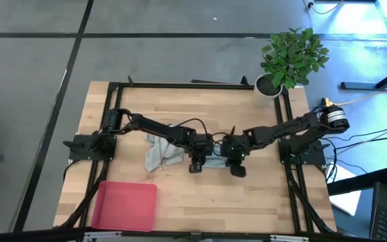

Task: Roll microfiber towels into tight, uniform cylinder then place into a basket
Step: Roll the blue towel

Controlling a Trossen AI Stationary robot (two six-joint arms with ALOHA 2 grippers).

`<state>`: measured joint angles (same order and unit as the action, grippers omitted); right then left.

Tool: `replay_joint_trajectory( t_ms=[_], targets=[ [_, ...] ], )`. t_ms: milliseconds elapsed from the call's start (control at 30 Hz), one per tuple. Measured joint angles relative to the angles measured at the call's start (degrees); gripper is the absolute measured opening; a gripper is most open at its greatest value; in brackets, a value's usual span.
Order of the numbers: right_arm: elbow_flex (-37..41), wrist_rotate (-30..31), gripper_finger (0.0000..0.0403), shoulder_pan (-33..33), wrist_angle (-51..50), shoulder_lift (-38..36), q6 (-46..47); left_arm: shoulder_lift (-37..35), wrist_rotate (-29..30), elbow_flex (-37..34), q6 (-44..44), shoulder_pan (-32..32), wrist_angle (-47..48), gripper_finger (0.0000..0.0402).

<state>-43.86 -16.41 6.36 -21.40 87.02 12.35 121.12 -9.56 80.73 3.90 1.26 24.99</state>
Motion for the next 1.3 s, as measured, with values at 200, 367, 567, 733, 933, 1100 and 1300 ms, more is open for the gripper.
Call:
replay_joint_trajectory(
  t_ms=[200,367,567,733,933,1100,1300],
  targets=[
    [0.1,-0.6,0.0012,1.1,0.0,0.0,2.4,0.0,0.4,0.0,-0.1,0.1,-0.4,0.0000],
    [0.2,-1.3,0.0012,-0.4,-0.4,0.0,6.9,0.0,1.0,0.0,-1.4,0.4,-0.4,0.0000],
    [0.3,-2.0,0.0012,-3.7,-0.9,0.0,9.3,0.0,1.6,0.0,-2.1,1.0,-0.3,0.0000],
    [0.3,-2.3,0.0012,-6.6,-0.8,0.2,9.7,0.0,1.5,0.0,-2.2,1.0,-0.2,0.0000],
    [0.3,-1.9,0.0012,-9.9,1.4,2.4,10.0,0.0,1.4,0.0,-2.6,1.0,0.3,0.0000],
    [0.3,-1.9,0.0012,-12.2,4.0,4.8,9.9,0.0,1.2,0.0,-2.6,1.0,0.7,0.0000],
    [0.2,-2.3,0.0012,-13.4,4.2,6.3,8.4,0.0,1.2,0.0,-2.6,1.0,0.8,0.0000]
  ],
)
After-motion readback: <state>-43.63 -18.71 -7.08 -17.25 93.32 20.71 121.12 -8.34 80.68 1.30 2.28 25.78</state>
